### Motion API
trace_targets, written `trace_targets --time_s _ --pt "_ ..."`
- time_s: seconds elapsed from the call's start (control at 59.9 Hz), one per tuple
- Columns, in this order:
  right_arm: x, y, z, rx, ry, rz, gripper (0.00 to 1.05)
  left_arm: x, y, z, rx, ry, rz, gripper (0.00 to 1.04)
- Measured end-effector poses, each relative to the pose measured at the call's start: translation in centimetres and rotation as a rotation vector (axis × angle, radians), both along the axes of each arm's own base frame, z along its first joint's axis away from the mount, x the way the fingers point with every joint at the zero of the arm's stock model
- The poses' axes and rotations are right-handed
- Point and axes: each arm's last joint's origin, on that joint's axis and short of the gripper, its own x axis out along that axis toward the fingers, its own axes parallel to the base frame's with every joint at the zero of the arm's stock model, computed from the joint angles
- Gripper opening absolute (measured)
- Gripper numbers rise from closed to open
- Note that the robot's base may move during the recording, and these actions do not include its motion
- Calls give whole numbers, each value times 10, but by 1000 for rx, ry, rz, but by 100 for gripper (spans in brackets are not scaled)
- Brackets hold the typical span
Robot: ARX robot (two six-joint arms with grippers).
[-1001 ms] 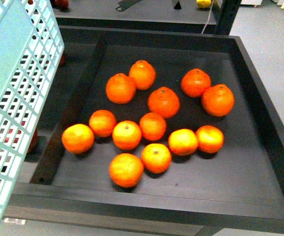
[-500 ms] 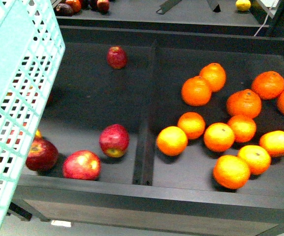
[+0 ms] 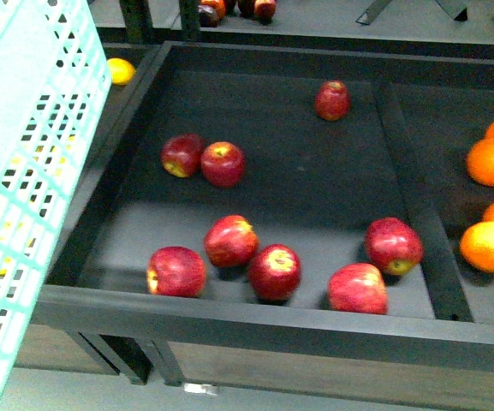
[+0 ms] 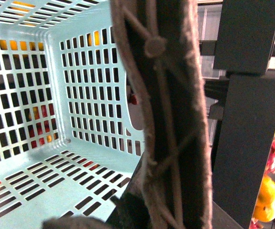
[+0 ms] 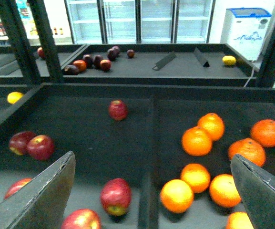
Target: Pick lemon and mango into basket
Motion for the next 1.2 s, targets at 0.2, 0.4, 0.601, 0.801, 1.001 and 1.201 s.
trace_targets --time_s 0.2,0.4,0.601,0.801,1.001,1.201 --pt "0 0 0 0 1 -1 96 0 0 0 1 1 -2 5" --pt "0 0 0 0 0 -2 96 0 0 0 1 0 -1 5" --pt "0 0 0 0 1 0 96 0 0 0 0 0 -2 5" --pt "0 0 0 0 1 -1 96 0 0 0 2 -1 2 5" --pt "0 0 0 0 0 -1 96 0 0 0 1 0 -1 5" --pt "0 0 0 0 0 -1 96 0 0 0 1 0 -1 5"
